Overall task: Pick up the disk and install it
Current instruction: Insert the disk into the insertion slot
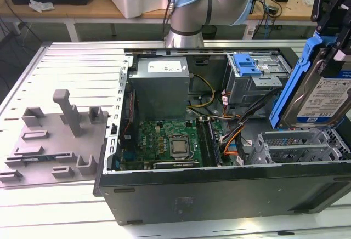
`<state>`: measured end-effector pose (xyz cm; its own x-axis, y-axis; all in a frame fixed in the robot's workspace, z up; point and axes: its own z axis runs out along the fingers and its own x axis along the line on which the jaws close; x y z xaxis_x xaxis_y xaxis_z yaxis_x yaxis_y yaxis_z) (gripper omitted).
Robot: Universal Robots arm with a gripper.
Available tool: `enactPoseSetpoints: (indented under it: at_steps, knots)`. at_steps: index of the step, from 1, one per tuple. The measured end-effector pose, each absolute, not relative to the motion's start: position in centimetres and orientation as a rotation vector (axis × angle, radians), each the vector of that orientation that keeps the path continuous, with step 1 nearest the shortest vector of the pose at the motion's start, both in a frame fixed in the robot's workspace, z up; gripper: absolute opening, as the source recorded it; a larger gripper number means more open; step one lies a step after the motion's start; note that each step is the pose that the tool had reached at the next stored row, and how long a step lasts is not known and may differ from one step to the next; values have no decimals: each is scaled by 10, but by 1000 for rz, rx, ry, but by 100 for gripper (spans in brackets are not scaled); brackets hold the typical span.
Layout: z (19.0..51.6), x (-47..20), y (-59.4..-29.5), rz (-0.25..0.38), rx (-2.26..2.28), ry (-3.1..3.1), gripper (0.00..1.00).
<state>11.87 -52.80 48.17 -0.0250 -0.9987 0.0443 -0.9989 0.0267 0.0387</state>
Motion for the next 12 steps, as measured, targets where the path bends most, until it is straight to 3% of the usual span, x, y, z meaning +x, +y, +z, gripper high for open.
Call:
enactPoseSetpoints:
  at_steps: [12]
  knots:
    - [477,119,-527,6,2170,-2190,36]
